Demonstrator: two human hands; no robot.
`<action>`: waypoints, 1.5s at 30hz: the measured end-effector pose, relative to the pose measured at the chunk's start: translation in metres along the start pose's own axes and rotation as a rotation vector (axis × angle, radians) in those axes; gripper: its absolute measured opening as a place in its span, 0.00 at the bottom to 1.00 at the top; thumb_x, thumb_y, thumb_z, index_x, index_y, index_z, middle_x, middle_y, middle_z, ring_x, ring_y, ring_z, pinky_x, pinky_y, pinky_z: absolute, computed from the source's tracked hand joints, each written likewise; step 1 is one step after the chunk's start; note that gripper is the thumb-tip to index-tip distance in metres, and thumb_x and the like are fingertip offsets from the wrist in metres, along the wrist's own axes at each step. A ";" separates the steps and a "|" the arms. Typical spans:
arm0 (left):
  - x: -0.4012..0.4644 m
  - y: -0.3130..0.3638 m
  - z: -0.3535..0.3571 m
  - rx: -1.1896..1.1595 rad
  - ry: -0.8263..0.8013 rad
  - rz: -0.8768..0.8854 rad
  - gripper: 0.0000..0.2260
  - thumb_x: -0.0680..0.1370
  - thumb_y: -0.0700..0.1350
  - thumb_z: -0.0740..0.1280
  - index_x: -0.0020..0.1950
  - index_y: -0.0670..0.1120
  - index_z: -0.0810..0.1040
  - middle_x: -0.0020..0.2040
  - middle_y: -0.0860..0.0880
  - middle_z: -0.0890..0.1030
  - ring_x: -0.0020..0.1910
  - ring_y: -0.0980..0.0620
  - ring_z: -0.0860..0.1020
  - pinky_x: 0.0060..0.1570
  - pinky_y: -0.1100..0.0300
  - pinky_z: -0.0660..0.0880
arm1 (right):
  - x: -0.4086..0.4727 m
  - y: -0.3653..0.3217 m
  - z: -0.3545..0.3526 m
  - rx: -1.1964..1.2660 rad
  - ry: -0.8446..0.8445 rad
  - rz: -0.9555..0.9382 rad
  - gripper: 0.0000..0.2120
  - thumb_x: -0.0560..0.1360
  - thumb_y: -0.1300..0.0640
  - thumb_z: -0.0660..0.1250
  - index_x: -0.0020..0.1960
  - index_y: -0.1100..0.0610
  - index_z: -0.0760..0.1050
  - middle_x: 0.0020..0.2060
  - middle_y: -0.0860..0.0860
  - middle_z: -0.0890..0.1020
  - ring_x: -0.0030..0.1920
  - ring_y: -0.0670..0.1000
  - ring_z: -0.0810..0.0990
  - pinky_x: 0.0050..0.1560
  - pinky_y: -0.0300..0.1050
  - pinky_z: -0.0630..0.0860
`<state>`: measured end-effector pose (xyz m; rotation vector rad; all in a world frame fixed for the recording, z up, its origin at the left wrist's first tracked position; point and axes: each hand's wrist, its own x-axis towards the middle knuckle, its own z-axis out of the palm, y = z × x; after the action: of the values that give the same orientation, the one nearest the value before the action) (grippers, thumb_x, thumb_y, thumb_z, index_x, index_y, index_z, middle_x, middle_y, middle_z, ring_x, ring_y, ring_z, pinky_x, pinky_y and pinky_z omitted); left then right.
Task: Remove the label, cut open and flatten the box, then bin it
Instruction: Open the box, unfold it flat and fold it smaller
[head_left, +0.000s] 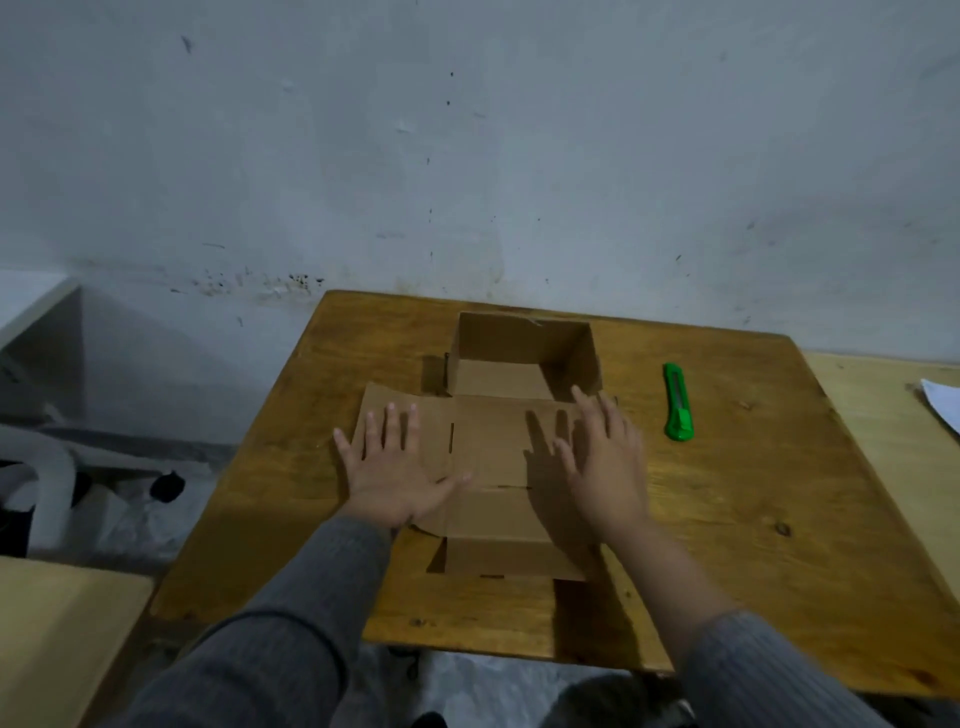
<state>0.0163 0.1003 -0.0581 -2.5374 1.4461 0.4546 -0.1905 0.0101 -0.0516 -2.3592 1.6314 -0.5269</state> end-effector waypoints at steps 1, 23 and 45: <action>0.006 0.003 -0.006 -0.009 0.011 0.017 0.49 0.69 0.78 0.47 0.76 0.48 0.29 0.77 0.46 0.32 0.77 0.43 0.34 0.69 0.36 0.32 | 0.012 0.001 -0.003 0.037 0.018 0.004 0.30 0.79 0.49 0.60 0.76 0.42 0.50 0.77 0.52 0.57 0.76 0.55 0.53 0.75 0.58 0.55; 0.045 0.000 0.043 -0.077 0.245 0.190 0.43 0.67 0.77 0.34 0.78 0.58 0.42 0.79 0.45 0.40 0.78 0.46 0.37 0.70 0.31 0.39 | 0.160 0.008 0.038 0.140 -0.173 0.209 0.35 0.78 0.62 0.60 0.74 0.33 0.50 0.34 0.51 0.77 0.31 0.50 0.74 0.28 0.44 0.71; 0.039 0.004 0.031 -0.020 0.129 0.135 0.51 0.59 0.79 0.27 0.73 0.47 0.29 0.77 0.47 0.32 0.77 0.48 0.35 0.71 0.35 0.36 | 0.120 0.014 -0.032 0.489 -0.057 0.066 0.41 0.76 0.65 0.66 0.76 0.38 0.48 0.74 0.52 0.63 0.72 0.58 0.65 0.68 0.57 0.69</action>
<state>0.0259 0.0766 -0.1004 -2.5368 1.6736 0.3311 -0.1777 -0.1063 -0.0079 -1.9373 1.3598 -0.7396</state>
